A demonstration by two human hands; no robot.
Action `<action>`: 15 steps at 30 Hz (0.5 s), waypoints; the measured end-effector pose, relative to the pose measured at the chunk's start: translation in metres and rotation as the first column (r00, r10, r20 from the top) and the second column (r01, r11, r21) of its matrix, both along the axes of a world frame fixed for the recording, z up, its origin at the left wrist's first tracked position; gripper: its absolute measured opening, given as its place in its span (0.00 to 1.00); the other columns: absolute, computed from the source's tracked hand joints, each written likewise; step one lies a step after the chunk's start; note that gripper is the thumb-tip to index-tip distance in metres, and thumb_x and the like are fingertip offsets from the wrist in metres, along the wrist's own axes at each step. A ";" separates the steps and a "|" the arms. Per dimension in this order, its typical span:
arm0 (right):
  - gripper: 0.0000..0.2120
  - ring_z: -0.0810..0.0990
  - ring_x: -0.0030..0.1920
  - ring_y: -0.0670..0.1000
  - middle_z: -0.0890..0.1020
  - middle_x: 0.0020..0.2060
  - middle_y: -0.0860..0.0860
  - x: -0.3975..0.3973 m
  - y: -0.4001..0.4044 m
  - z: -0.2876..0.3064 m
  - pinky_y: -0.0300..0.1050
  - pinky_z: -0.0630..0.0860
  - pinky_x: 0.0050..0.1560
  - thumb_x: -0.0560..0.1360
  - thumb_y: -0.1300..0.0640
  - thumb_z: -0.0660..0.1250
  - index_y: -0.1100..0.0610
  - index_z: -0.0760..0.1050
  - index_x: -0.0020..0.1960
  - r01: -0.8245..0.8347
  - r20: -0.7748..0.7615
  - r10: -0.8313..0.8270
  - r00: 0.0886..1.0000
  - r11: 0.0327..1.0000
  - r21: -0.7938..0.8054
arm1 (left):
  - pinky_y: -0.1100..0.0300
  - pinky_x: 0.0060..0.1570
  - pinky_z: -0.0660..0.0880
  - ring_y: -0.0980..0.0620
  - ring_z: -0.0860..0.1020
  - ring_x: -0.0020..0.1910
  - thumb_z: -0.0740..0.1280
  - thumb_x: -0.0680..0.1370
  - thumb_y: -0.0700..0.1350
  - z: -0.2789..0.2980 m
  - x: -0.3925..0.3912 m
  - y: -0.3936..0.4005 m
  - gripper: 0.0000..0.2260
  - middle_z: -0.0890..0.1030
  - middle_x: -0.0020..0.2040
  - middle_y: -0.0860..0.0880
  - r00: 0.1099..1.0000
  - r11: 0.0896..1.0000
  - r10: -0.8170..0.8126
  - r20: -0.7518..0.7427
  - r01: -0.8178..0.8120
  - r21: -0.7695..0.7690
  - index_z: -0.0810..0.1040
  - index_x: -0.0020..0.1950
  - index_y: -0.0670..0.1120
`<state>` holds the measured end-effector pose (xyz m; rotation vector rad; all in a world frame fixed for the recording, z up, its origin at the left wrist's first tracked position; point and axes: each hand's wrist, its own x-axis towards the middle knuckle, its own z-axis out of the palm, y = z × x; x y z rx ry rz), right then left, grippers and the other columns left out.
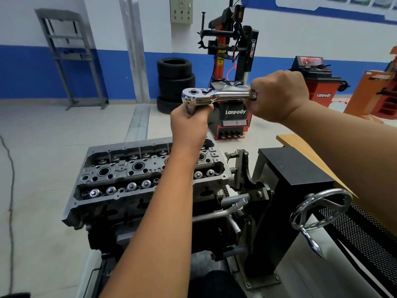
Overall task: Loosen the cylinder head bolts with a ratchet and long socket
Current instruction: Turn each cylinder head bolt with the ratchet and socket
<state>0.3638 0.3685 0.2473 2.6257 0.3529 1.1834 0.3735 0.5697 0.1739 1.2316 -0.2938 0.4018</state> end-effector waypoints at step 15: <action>0.18 0.66 0.24 0.57 0.68 0.23 0.54 0.058 -0.002 0.002 0.44 0.63 0.33 0.77 0.54 0.69 0.58 0.71 0.31 -0.170 0.091 0.173 0.981 0.985 -0.043 | 0.73 0.42 0.76 0.56 0.79 0.43 0.72 0.77 0.34 -0.005 0.009 0.000 0.06 0.81 0.43 0.44 0.999 0.999 0.034 -0.038 -0.035 -0.017 0.81 0.49 0.30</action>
